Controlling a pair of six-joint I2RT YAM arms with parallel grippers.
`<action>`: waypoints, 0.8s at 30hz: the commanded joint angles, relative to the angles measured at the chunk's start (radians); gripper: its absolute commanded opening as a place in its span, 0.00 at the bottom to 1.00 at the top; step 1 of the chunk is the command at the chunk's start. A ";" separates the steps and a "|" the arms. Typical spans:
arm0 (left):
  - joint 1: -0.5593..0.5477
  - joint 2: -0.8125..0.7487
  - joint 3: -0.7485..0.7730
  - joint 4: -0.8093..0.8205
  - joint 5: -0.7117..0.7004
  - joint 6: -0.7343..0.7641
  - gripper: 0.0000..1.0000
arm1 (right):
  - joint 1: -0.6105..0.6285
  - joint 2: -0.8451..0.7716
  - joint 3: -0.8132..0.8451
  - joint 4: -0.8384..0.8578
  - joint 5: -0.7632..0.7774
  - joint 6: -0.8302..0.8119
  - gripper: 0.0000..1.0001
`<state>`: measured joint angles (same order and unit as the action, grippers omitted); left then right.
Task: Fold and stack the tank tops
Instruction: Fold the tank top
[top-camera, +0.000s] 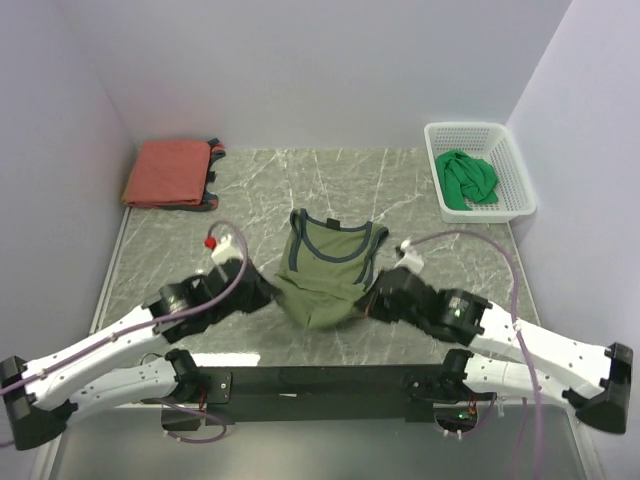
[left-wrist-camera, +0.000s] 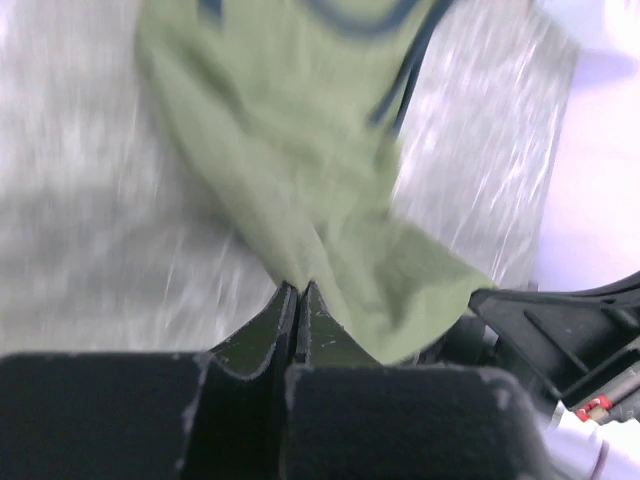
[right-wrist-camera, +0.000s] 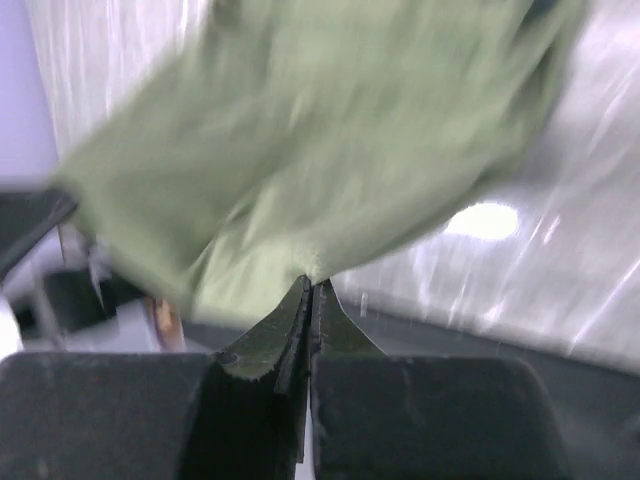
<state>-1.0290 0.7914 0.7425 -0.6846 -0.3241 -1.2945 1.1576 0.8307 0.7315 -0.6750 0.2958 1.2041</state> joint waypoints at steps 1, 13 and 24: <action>0.145 0.118 0.104 0.132 0.009 0.185 0.00 | -0.195 0.045 0.060 0.104 -0.076 -0.216 0.00; 0.573 0.768 0.522 0.589 0.368 0.373 0.00 | -0.741 0.508 0.367 0.307 -0.340 -0.495 0.00; 0.707 1.318 0.923 0.704 0.671 0.397 0.55 | -0.960 0.846 0.552 0.351 -0.437 -0.544 0.56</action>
<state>-0.3542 2.0727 1.6089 -0.0616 0.1913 -0.9192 0.2173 1.6638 1.2144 -0.3435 -0.1219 0.6983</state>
